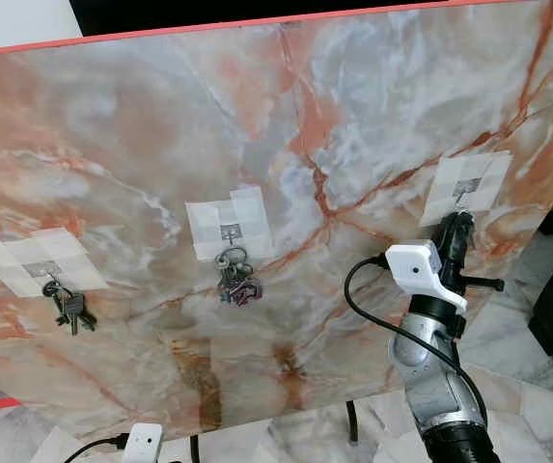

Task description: Hang keys on a hook

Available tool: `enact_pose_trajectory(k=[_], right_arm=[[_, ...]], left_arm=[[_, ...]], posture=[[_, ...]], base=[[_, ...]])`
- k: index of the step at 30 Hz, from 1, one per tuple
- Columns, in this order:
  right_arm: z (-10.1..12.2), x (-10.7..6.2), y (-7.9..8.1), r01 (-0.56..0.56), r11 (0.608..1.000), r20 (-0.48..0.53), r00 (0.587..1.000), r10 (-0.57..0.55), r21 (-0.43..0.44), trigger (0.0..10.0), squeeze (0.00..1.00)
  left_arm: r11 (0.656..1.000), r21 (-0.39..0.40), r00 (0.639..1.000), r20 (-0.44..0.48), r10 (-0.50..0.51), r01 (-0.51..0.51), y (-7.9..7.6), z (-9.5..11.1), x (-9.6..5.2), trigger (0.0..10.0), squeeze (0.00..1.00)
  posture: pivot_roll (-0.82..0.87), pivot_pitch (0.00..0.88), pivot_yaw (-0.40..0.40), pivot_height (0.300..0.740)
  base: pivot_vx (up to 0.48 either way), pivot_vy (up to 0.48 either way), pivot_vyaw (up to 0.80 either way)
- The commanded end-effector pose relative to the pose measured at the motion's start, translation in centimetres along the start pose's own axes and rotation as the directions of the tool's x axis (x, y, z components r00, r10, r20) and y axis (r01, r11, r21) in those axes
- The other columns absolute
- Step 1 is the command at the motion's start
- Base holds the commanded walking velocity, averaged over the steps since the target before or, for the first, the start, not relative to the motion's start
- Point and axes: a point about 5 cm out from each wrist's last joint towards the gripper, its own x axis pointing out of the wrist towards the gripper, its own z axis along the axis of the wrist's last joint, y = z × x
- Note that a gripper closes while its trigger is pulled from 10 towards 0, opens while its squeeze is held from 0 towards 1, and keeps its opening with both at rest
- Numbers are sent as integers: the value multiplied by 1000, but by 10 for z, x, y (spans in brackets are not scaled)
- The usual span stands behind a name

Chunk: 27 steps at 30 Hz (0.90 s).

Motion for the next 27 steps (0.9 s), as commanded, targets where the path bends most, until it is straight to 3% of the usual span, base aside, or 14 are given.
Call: enact_pose_trajectory(k=[1,16,27], right_arm=[[10,4,0,5,1000,38,999,-6,26,10000,0],[17,10,-8,46,999,68,997,-48,25,10000,0],[16,9,-6,23,999,35,999,-25,49,10000,0]], left_arm=[[1000,8,1000,-11,-1,1,1,-4,-1,10000,0],[1000,8,1000,-10,-2,2,1,-4,-1,10000,0],[1000,9,1000,-11,-1,1,1,-4,-1,10000,0]], posture=[[-99,21,14,740],[-100,21,15,740],[-98,20,13,740]], base=[[0,0,0],[0,0,0],[0,0,0]])
